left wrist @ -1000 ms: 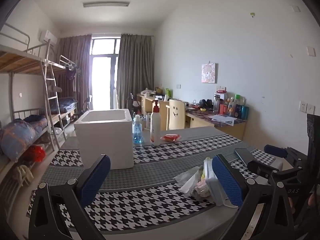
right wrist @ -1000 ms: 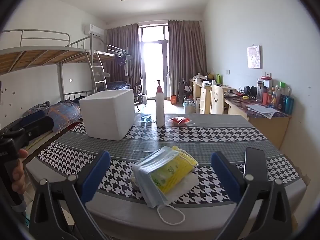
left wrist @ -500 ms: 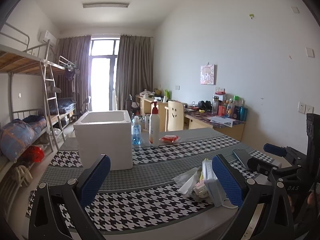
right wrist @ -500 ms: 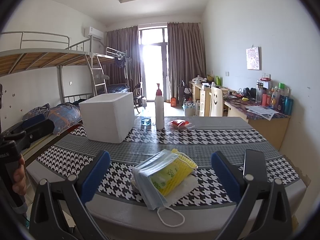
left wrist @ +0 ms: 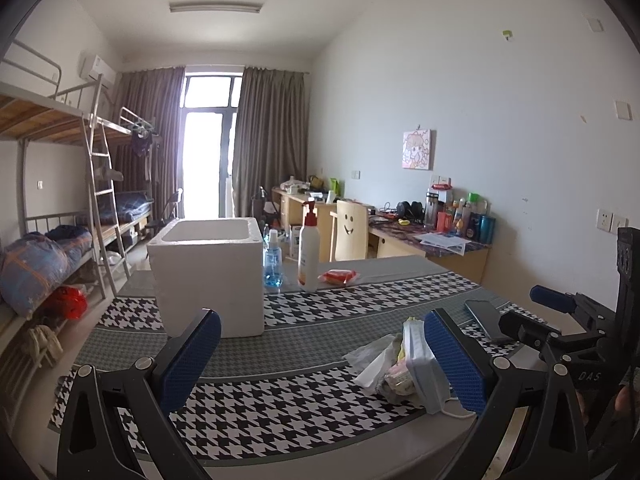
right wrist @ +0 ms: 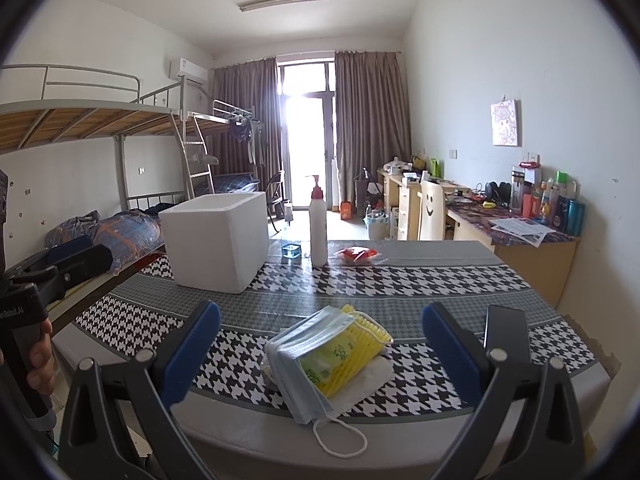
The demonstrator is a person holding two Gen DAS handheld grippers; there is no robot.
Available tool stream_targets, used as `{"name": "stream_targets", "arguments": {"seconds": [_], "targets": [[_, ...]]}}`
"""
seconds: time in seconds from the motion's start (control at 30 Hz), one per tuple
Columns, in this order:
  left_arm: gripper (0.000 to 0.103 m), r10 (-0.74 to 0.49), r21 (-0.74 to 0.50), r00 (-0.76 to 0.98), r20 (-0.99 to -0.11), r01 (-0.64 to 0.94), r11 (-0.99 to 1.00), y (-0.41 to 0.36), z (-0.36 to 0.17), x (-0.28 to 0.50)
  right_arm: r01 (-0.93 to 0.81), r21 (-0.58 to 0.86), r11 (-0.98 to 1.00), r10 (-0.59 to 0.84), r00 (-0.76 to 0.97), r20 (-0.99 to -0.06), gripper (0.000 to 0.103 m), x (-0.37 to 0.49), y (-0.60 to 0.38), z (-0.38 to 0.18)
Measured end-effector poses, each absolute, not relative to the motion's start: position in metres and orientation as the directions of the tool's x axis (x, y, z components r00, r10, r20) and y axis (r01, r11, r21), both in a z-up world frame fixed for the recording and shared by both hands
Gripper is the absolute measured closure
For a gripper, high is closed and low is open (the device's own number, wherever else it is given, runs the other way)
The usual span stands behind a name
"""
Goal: Organize soft objects
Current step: 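Move both tools toward the blue face mask and yellow foam sleeve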
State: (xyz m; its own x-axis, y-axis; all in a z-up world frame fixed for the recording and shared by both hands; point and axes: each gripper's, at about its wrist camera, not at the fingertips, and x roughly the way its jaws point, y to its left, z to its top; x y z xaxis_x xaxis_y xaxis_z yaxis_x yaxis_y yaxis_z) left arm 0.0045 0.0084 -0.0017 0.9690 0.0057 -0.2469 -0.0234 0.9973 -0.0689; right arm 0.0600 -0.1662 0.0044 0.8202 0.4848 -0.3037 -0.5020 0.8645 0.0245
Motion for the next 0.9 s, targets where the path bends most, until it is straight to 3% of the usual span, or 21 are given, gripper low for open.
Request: {"name": "stream_targets", "arguments": {"seconds": [0.9], "targets": [[0.001,-0.003,-0.073,0.952,-0.307,-0.02,0.997,0.007,-0.01,0.028,-0.504,0.024,0.863,0.481,0.809,-0.338,0.001,0.074,-0.163,-0.004]]}}
